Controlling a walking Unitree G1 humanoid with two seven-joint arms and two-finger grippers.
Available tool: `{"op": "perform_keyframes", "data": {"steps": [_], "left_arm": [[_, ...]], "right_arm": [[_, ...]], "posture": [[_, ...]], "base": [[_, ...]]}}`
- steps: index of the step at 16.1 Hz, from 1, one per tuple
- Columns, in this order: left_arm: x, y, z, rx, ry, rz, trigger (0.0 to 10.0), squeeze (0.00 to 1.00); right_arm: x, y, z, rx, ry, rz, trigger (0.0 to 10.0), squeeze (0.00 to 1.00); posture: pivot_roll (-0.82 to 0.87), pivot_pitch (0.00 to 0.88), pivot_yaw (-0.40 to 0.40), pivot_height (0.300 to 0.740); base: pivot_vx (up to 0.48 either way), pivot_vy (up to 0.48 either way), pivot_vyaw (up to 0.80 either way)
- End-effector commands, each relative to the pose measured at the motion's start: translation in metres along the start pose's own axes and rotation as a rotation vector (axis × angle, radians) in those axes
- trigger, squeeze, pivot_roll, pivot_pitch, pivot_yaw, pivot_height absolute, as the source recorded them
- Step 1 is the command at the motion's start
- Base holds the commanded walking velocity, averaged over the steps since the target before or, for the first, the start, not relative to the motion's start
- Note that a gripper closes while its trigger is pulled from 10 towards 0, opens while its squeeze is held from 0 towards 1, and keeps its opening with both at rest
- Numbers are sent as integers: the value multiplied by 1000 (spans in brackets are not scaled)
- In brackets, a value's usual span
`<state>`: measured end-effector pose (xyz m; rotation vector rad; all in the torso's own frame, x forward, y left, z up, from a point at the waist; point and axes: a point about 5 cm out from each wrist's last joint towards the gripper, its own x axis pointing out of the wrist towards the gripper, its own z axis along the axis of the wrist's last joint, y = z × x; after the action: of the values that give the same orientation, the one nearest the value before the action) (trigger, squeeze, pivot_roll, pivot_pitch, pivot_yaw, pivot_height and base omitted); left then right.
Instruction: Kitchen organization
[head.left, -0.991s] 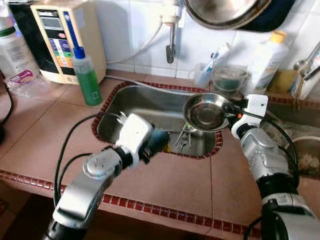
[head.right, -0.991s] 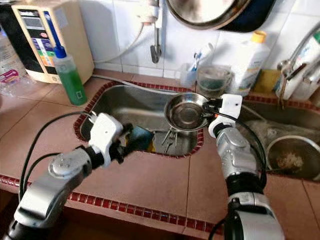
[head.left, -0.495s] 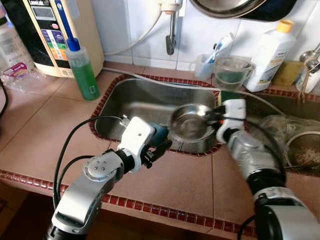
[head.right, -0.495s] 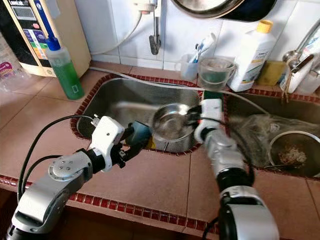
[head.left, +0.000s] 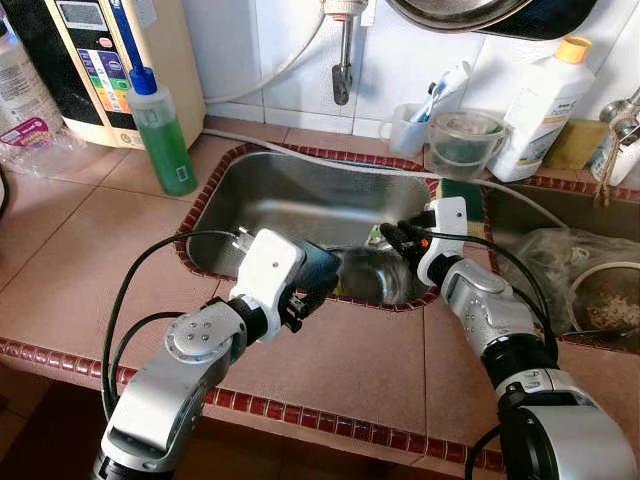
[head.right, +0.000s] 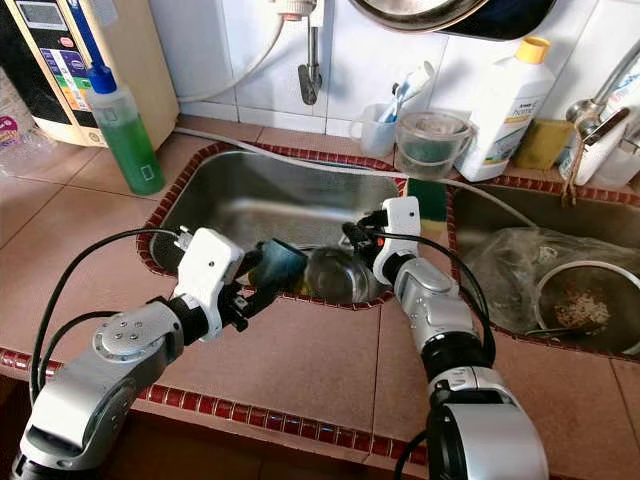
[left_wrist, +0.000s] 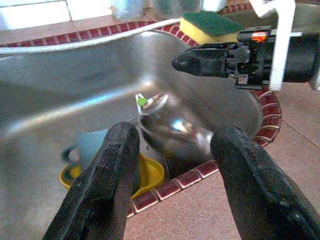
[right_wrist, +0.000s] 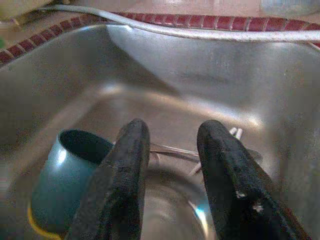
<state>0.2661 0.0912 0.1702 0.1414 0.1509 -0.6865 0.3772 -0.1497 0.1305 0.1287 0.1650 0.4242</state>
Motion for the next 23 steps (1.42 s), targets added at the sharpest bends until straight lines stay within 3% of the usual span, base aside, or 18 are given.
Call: {"op": "perform_keyframes", "data": {"steps": [1,3,5,6,7,9,11,13,16,18,19,20,21,22,23], "left_arm": [[-2,-1,2,8,-9,11,10000,0],[-2,1,2,10,-15,29,10000,0],[0,13,1,11,-38,131,10000,0],[-2,22,5,51,-124,226,10000,0],[-2,26,3,46,-127,260,10000,0],[-1,35,-10,-9,-89,331,10000,0],[-4,46,-14,-101,-158,415,10000,0],[-6,54,-19,-105,-181,480,10000,0],[0,63,-28,-102,-171,518,10000,0],[0,67,-25,-93,-211,519,10000,0],[0,69,-25,-114,-220,521,10000,0],[0,72,-26,-120,-224,529,10000,0],[0,73,-27,-116,-224,536,10000,0],[1,74,-28,-113,-229,536,10000,0],[0,74,-28,-108,-237,533,10000,0]], "right_arm": [[3,4,11,4,-45,36,10000,1000],[3,6,16,3,-84,59,10000,1000],[0,10,25,-40,-192,84,10000,1000],[-4,13,28,-31,-259,68,10000,1000],[-6,14,29,-45,-289,57,10000,1000],[-9,21,24,-66,-308,29,10000,1000],[-16,31,20,-54,-358,2,10000,1000],[-24,38,17,-36,-417,-30,10000,1000],[-30,43,7,-141,-393,-158,10000,1000],[-33,47,7,-125,-404,-199,10000,984],[-35,49,6,-109,-406,-204,10000,310],[-37,50,6,-106,-413,-210,10000,0],[-39,51,5,-108,-417,-217,10000,0],[-41,51,3,-105,-418,-225,10000,1000],[-42,51,2,-98,-419,-230,10000,1000]], "posture": [[-65,105,-24,736],[-66,99,-28,736],[-68,96,-29,736],[-72,96,-27,736],[-77,95,-26,736],[-88,84,-20,736],[-97,62,-15,736],[-103,48,-9,736],[-127,20,14,736],[-133,11,18,736],[-134,8,19,736],[-139,0,23,736],[-142,0,28,736],[-142,0,29,736],[-147,0,36,736]], "base": [[0,0,0],[0,0,0],[0,0,0],[0,0,0],[0,0,0],[0,0,0],[0,0,0],[0,0,0],[0,0,0],[0,0,0],[0,0,0],[0,0,0],[0,0,0],[0,0,0],[0,0,0]]}}
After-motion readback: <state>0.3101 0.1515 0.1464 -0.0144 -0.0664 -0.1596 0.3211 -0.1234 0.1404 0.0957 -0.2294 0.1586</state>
